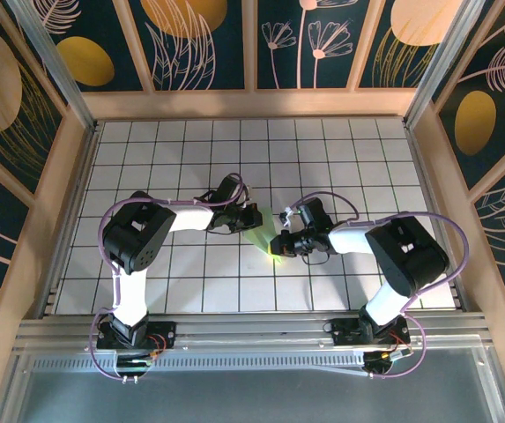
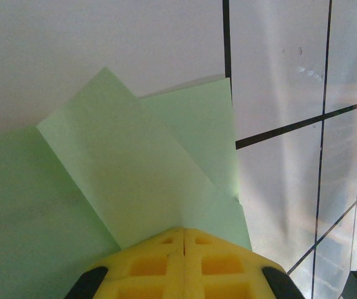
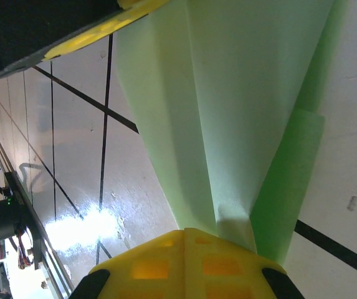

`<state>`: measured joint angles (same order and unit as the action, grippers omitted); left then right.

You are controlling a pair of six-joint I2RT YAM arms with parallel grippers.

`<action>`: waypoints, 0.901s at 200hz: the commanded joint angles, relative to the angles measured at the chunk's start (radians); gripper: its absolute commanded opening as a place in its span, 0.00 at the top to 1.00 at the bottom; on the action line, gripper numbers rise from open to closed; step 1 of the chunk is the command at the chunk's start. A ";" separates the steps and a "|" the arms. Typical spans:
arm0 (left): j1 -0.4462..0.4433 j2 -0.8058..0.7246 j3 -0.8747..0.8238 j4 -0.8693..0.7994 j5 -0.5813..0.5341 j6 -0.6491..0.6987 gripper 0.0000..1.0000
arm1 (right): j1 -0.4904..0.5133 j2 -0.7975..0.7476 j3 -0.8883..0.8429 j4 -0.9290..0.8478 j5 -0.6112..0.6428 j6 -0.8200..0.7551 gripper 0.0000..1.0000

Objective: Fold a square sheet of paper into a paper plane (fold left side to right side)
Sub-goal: Fourth fold the wing at the center of the table.

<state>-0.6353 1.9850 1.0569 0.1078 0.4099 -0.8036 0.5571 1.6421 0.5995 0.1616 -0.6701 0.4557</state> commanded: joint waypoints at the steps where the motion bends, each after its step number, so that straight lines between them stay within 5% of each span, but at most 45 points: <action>1: 0.006 0.032 -0.018 -0.103 -0.085 0.022 1.00 | -0.005 0.015 -0.020 0.006 0.021 -0.001 1.00; 180: 0.005 -0.144 -0.047 0.055 0.027 -0.002 0.97 | -0.005 0.074 -0.023 -0.165 0.168 -0.007 1.00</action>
<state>-0.6342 1.9213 1.0557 0.1040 0.4053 -0.7963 0.5571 1.6569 0.6022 0.1318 -0.6445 0.4522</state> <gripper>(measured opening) 0.044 0.046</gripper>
